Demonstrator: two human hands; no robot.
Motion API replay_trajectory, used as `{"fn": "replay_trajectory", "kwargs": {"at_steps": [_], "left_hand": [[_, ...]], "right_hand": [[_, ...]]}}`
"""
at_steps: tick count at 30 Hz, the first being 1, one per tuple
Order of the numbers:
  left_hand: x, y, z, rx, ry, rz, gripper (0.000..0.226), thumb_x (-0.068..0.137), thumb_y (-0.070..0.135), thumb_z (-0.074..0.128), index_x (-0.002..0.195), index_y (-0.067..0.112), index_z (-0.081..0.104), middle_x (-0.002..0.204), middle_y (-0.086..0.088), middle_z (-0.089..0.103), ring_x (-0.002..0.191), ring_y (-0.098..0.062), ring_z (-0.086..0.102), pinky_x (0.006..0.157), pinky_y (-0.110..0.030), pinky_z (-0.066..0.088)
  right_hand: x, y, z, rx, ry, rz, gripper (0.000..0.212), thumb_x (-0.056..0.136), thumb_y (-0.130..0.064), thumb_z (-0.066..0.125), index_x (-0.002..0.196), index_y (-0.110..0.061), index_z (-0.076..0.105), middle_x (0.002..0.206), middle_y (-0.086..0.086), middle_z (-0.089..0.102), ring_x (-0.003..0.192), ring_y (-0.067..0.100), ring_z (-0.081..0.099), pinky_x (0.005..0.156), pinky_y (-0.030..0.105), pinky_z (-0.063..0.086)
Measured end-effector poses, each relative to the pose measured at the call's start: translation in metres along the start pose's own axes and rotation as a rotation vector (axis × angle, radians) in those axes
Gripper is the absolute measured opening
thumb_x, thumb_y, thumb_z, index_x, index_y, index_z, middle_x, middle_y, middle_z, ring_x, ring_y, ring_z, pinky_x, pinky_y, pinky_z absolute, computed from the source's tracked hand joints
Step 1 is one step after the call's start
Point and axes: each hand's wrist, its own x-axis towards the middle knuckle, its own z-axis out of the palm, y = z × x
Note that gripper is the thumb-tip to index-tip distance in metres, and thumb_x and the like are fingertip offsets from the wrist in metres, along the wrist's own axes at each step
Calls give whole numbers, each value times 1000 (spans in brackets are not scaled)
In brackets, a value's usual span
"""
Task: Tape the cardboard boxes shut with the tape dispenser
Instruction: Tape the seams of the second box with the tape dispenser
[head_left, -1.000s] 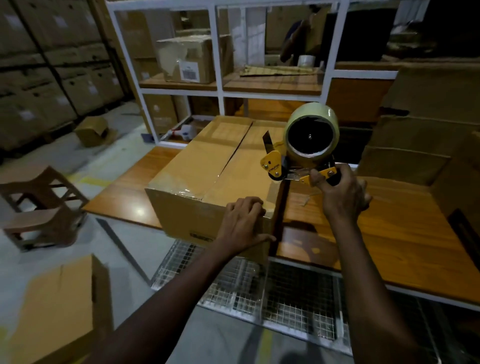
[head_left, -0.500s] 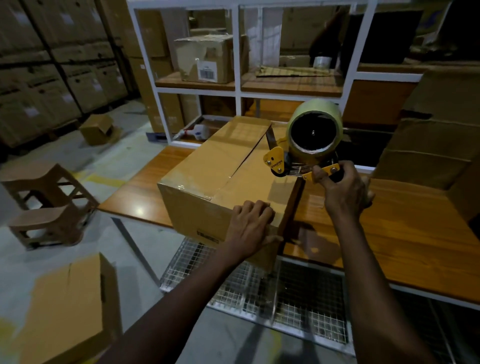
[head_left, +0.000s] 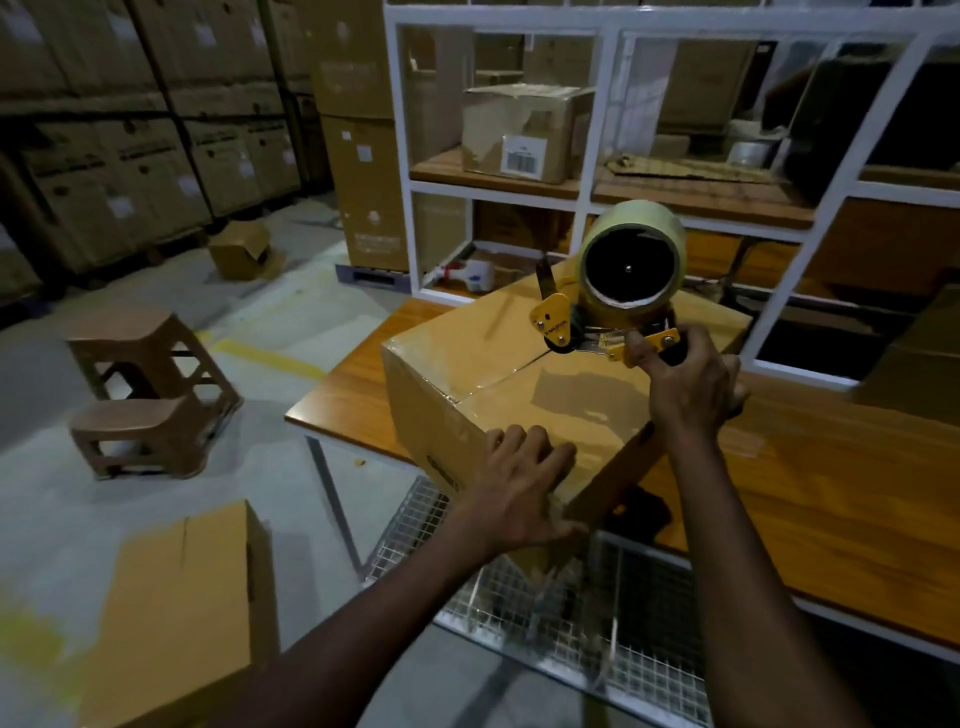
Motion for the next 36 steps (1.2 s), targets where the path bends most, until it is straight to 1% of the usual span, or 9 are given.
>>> {"fn": "replay_trajectory", "kwargs": {"at_steps": [3,7,12,16,21,25,29,32,36], "left_hand": [[-17,-26,1,-65,48,28,57,78,61,62,119,21,59,103,-7,51,92,-23,45,81,-38,33],[-51,-109,-5,-135,61,-26,52,82,49,55,127,23,61,121,-7,59,114,-24,51,99,-42,29],[-78,-209,-23,80,17,-348,55,72,42,54,123,24,62,131,-2,61,124,-32,52,100,-50,32],[-72,-232,-16,229,-32,-683,58,77,42,58,126,12,57,140,-9,54,134,-38,40,106,-60,26],[-31,-155,19,124,-169,-633,93,80,70,21,156,16,17,165,-8,11,150,-40,5,109,-73,8],[24,-57,44,25,-236,-530,96,82,76,27,157,24,-3,164,-4,-18,147,-40,-21,106,-79,4],[84,34,66,-123,-237,-536,102,80,78,48,155,34,-6,162,-4,-24,143,-45,-29,102,-83,3],[128,85,77,-145,-212,-599,107,77,82,47,155,35,-9,161,-7,-28,141,-48,-29,98,-84,3],[174,123,91,-112,-211,-708,105,76,82,50,156,34,3,164,-10,-16,142,-53,-22,95,-87,3]], "right_hand": [[-4,-14,17,-19,10,-24,45,83,-60,62,106,-21,56,106,4,63,112,29,42,82,37,19],[-7,-27,34,-26,13,-26,50,82,-61,62,107,-18,57,109,7,62,114,30,42,87,42,25],[-10,-33,49,-28,2,-23,54,79,-64,58,107,-18,57,110,9,62,114,32,42,89,46,26],[-9,-32,47,-40,4,-12,58,79,-64,58,114,-18,58,113,10,62,117,32,41,90,45,26],[8,-8,29,-74,24,11,54,84,-59,62,115,-15,57,115,15,60,119,33,41,93,46,26],[28,19,8,-72,48,27,52,84,-57,62,114,-14,58,114,16,59,118,35,42,93,46,28],[54,57,-21,-74,58,26,54,83,-59,62,115,-15,58,116,15,60,117,34,43,93,46,28],[76,83,-44,-76,47,13,56,82,-62,62,112,-15,57,113,16,61,115,35,44,90,44,27],[103,116,-70,-84,25,-29,61,76,-68,55,109,-16,58,108,15,61,111,34,45,86,44,27]]}}
